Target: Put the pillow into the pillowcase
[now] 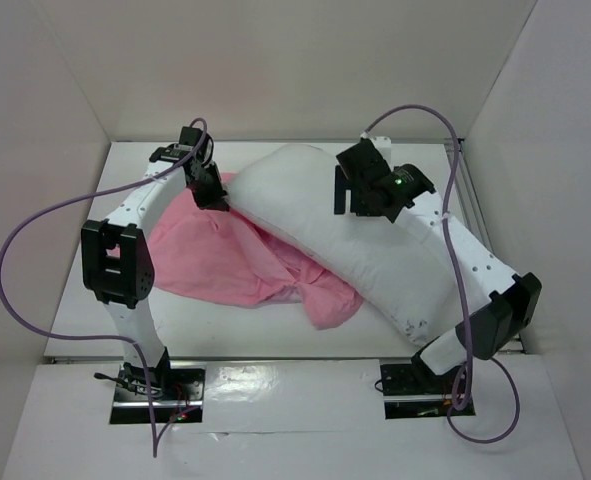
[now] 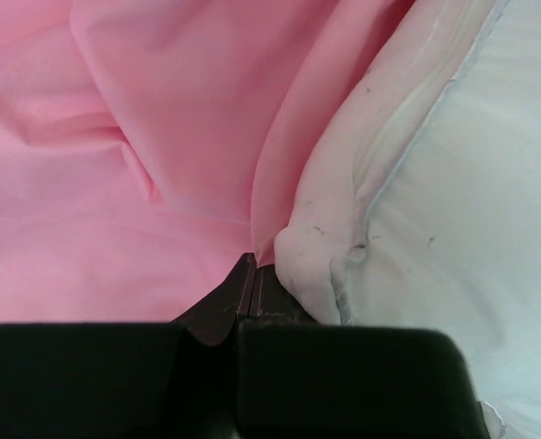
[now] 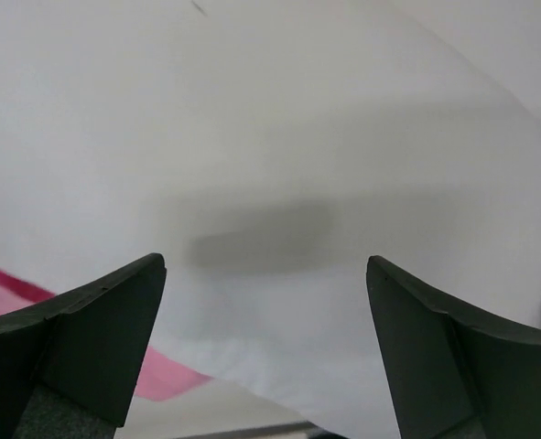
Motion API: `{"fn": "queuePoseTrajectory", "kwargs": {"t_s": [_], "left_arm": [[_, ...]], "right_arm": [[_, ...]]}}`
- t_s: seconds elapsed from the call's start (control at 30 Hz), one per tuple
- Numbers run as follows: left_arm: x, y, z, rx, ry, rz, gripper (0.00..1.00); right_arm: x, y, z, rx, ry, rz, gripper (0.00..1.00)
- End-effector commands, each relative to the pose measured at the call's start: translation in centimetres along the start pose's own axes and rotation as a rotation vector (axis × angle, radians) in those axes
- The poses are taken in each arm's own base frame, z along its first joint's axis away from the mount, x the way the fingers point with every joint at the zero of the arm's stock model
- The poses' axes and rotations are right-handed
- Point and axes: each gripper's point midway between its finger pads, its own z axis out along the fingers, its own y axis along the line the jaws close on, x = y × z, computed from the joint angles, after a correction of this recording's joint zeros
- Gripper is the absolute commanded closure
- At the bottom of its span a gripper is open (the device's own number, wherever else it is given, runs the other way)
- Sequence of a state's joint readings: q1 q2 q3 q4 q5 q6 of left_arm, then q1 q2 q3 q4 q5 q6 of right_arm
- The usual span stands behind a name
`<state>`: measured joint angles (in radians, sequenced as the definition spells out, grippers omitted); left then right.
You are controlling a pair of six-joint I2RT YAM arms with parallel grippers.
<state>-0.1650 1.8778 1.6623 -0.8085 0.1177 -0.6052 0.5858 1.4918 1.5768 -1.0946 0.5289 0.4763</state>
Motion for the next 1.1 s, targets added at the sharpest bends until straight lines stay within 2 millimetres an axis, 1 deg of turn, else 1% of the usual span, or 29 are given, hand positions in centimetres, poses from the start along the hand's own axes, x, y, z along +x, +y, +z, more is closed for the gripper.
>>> {"fn": "queuePoseTrajectory", "kwargs": {"t_s": [0.0, 0.03, 0.07, 0.1, 0.13, 0.17, 0.2, 0.27, 0.3, 0.37, 0.4, 0.43, 0.47, 0.5, 0.53, 0.57, 0.6, 0.63, 0.7, 0.73, 0.77, 0.8, 0.83, 0.9, 0.93, 0.97, 1.0, 1.03, 1.07], "left_arm": [[-1.0, -0.6, -1.3, 0.026, -0.041, 0.016, 1.00], [-0.8, -0.4, -1.1, 0.022, -0.033, 0.014, 1.00], [-0.8, -0.4, -1.1, 0.022, -0.033, 0.014, 1.00], [-0.9, -0.6, -1.5, 0.027, -0.042, 0.016, 1.00], [-0.6, -0.4, -1.3, 0.023, -0.034, 0.004, 1.00], [-0.7, -0.6, -1.7, 0.028, -0.043, 0.005, 1.00], [-0.7, -0.6, -1.8, 0.028, -0.043, 0.005, 1.00], [-0.8, -0.8, -2.1, 0.041, -0.047, 0.007, 1.00], [-0.8, -0.8, -2.1, 0.041, -0.047, 0.007, 1.00], [-0.8, -0.8, -2.1, 0.041, -0.047, 0.007, 1.00], [-0.8, -0.8, -2.1, 0.041, -0.047, 0.007, 1.00], [-0.8, -0.8, -2.1, 0.041, -0.047, 0.007, 1.00], [-0.8, -0.8, -2.1, 0.040, -0.047, 0.016, 1.00], [-1.0, -0.4, -2.2, 0.037, -0.050, 0.008, 1.00], [-1.1, -0.3, -2.1, 0.028, -0.055, 0.008, 1.00], [-1.1, -0.2, -2.1, 0.028, -0.056, 0.017, 1.00], [-1.3, 0.2, -1.8, 0.019, -0.051, 0.007, 1.00], [-1.3, 0.3, -1.8, 0.019, -0.051, 0.006, 1.00], [-1.5, 0.4, -1.7, 0.023, -0.049, 0.008, 1.00], [-1.5, 0.6, -1.3, 0.019, -0.041, 0.006, 1.00], [-1.7, 0.4, -1.5, 0.023, -0.049, 0.008, 1.00], [-1.8, 0.8, -1.2, 0.015, -0.043, -0.002, 1.00], [-1.9, 0.6, -1.0, 0.027, -0.036, -0.002, 1.00], [-2.5, 0.3, -1.0, 0.033, -0.047, 0.009, 1.00], [-2.9, 0.4, -0.8, 0.039, -0.045, 0.002, 1.00], [-3.5, 0.0, -1.1, 0.045, -0.057, 0.004, 1.00], [-3.9, -0.6, -1.5, 0.066, -0.065, 0.008, 1.00], [-4.1, -0.2, -1.1, 0.063, -0.050, 0.007, 1.00], [-4.6, -0.4, -1.1, 0.068, -0.061, 0.009, 1.00]], "right_arm": [[-6.0, 6.3, -0.7, -0.248, -0.155, 0.070, 0.00], [-7.8, 7.8, -0.8, -0.297, -0.196, 0.095, 0.00], [-8.5, 8.7, -0.1, -0.319, -0.192, 0.100, 0.00], [-7.6, 11.2, 2.2, -0.355, -0.131, 0.073, 0.00], [-7.6, 12.3, 3.3, -0.363, -0.109, 0.064, 0.00], [-8.6, 13.5, 3.6, -0.385, -0.110, 0.096, 0.00], [-7.1, 15.2, 6.5, -0.377, -0.046, 0.084, 0.00], [-6.6, 17.4, 7.9, -0.423, -0.001, 0.107, 0.00], [-5.3, 18.9, 9.4, -0.432, 0.038, 0.107, 0.03], [-5.4, 20.3, 10.0, -0.476, 0.037, 0.120, 0.51], [-5.2, 20.7, 10.3, -0.485, 0.040, 0.120, 0.80], [-4.8, 20.4, 10.3, -0.477, 0.055, 0.114, 1.00], [-5.6, 20.0, 9.6, -0.475, 0.027, 0.106, 1.00], [-7.1, 18.6, 7.6, -0.466, -0.031, 0.115, 1.00], [-8.3, 17.2, 6.7, -0.425, -0.089, 0.118, 1.00], [-8.0, 15.8, 6.2, -0.398, -0.106, 0.095, 1.00], [-8.8, 14.3, 5.0, -0.382, -0.142, 0.100, 1.00], [-10.7, 11.9, 1.8, -0.385, -0.221, 0.124, 1.00], [-11.3, 8.0, 0.3, -0.337, -0.262, 0.124, 1.00], [-12.3, 5.7, -2.6, -0.345, -0.319, 0.149, 1.00], [-12.5, 4.1, -3.6, -0.333, -0.332, 0.155, 1.00], [-12.6, 2.2, -3.8, -0.310, -0.348, 0.149, 1.00], [-13.0, 0.7, -6.4, -0.335, -0.392, 0.157, 1.00], [-12.1, -0.7, -7.5, -0.337, -0.396, 0.115, 1.00], [-11.5, -0.9, -8.7, -0.369, -0.400, 0.102, 1.00], [-10.5, -0.9, -8.9, -0.387, -0.375, 0.076, 1.00], [-9.1, -0.6, -8.5, -0.407, -0.338, 0.045, 1.00], [-8.1, -0.5, -8.7, -0.430, -0.320, 0.023, 1.00], [-6.7, 0.8, -8.9, -0.503, -0.284, -0.004, 1.00]]}}
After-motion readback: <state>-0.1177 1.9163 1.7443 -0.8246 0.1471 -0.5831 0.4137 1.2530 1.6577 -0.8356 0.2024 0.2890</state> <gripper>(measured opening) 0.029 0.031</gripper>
